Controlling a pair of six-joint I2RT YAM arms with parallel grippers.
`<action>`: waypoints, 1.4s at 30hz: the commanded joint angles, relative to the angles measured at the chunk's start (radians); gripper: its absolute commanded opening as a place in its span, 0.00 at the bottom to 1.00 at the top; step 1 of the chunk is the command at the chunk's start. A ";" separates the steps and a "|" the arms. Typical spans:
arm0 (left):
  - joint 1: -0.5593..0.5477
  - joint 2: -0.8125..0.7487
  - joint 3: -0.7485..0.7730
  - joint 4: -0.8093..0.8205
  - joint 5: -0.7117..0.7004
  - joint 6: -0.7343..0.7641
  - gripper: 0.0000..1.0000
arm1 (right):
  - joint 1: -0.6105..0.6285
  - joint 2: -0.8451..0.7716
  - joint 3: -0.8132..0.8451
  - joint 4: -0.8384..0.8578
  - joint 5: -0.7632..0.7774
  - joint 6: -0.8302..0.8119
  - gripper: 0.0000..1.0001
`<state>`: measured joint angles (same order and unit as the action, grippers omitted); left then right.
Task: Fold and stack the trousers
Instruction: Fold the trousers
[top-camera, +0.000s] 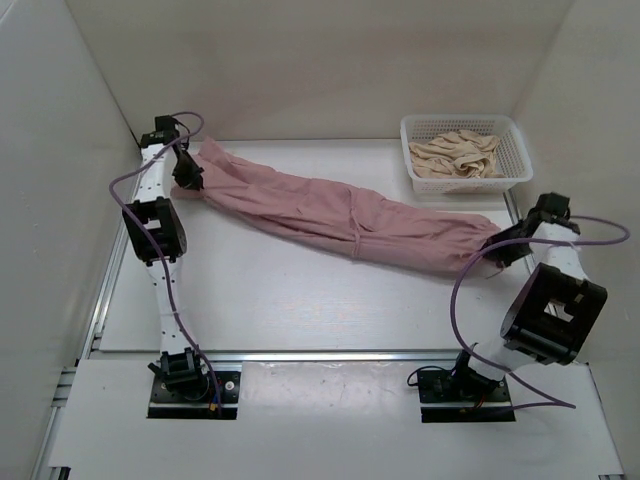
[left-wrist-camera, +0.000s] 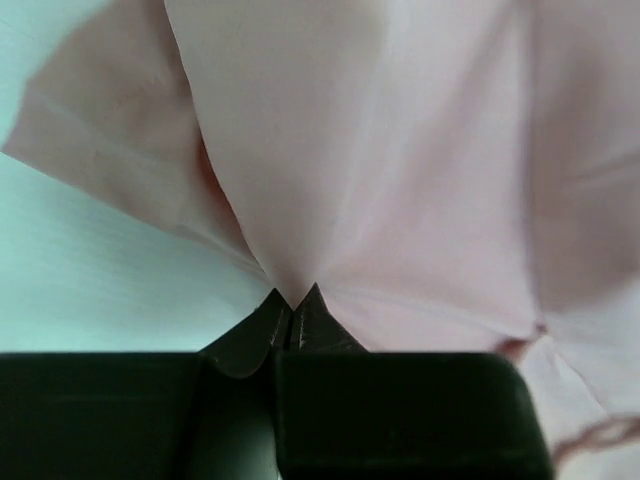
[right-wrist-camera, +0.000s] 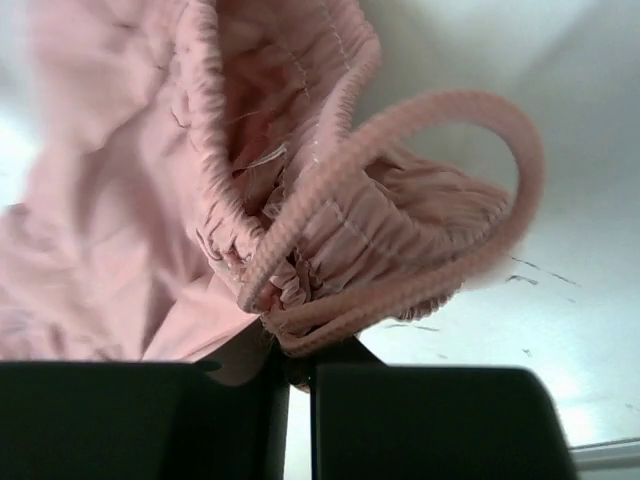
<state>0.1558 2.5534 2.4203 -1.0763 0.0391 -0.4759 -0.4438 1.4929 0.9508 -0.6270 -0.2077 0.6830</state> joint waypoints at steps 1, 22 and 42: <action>0.056 -0.194 0.095 0.018 0.030 -0.021 0.10 | -0.004 -0.005 0.228 -0.038 0.053 -0.004 0.00; 0.180 -0.659 -0.651 0.045 -0.151 -0.056 0.72 | -0.069 -0.295 -0.029 -0.151 0.303 0.093 0.99; 0.218 -0.707 -0.737 0.050 -0.254 -0.073 0.88 | 0.320 -0.304 0.290 -0.209 0.129 -0.115 0.76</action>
<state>0.3618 1.8111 1.7176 -1.0290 -0.1825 -0.5404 -0.1303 1.1965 1.2263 -0.7795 -0.0753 0.6392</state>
